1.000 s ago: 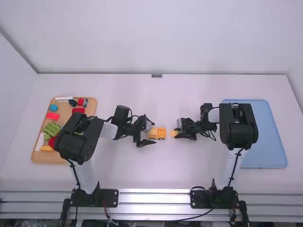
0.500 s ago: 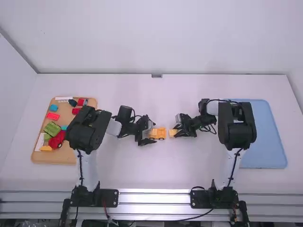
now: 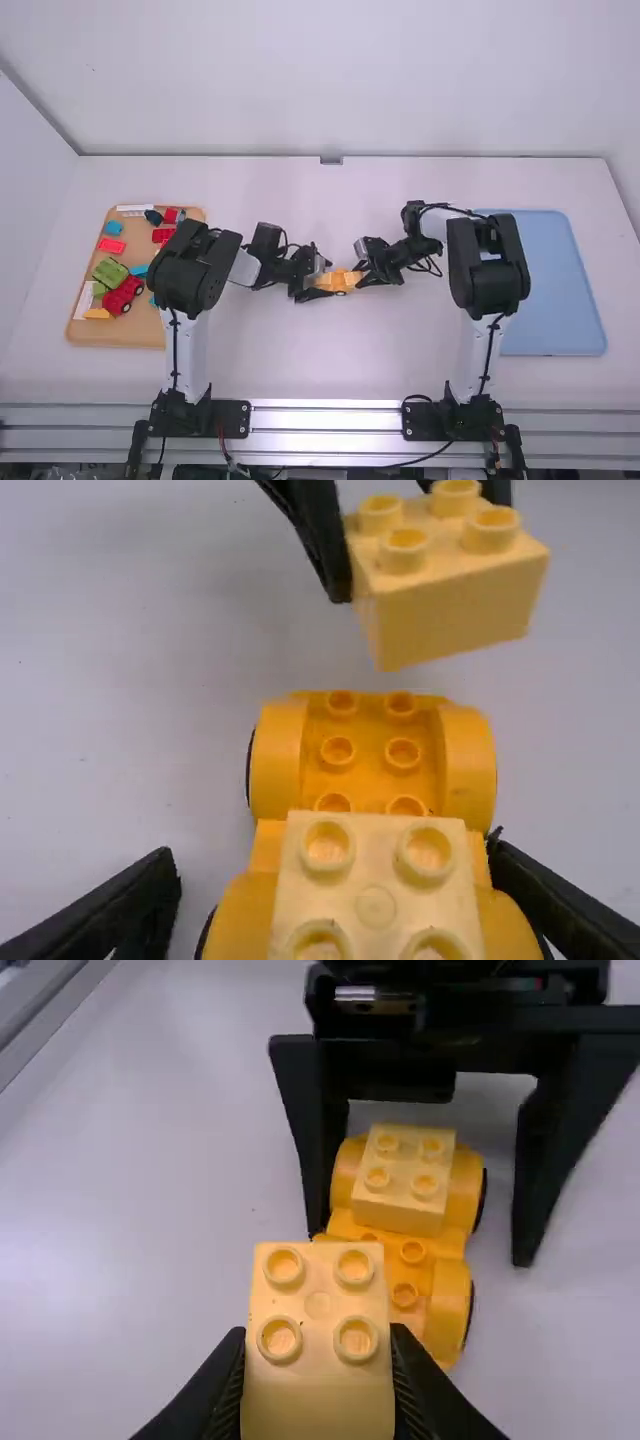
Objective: Assemble lego blocks to make yellow taxi
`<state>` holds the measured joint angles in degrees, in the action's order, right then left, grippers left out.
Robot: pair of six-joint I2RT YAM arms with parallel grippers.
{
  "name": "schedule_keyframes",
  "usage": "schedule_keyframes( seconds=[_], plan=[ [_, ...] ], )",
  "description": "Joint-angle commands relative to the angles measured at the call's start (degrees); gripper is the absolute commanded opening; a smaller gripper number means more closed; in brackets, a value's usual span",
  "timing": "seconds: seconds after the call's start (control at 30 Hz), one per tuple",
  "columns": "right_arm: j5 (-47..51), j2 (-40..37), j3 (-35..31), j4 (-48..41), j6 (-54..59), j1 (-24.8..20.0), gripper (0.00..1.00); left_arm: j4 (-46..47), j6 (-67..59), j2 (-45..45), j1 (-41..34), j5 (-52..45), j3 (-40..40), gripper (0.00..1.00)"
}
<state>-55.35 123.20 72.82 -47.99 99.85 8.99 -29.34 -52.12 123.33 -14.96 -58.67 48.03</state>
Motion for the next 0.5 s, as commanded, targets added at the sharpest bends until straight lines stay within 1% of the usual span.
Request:
schedule_keyframes(
  seconds=[0.0,0.1,0.23,0.37,0.47],
  plan=[
    [-0.1,-1.3,1.5,0.0,-2.6,0.3,0.02,-0.3,0.2,1.3,-0.5,-0.5,-1.3,0.78],
    [-0.1,-1.4,1.5,0.1,-2.4,1.2,0.0,0.2,0.2,1.3,-0.5,-0.5,-1.4,0.76],
    [-0.3,-2.0,1.5,0.1,-2.4,1.2,0.0,0.9,0.2,1.3,-0.5,-0.9,-1.4,0.75],
    [-0.2,-5.0,1.0,-0.6,-2.6,1.1,0.0,1.0,0.2,1.3,-0.5,-0.9,-1.4,0.75],
    [0.1,-8.1,-0.7,1.1,-2.9,1.3,0.0,1.0,0.2,1.3,-0.5,-0.9,-1.4,0.74]
  ],
)
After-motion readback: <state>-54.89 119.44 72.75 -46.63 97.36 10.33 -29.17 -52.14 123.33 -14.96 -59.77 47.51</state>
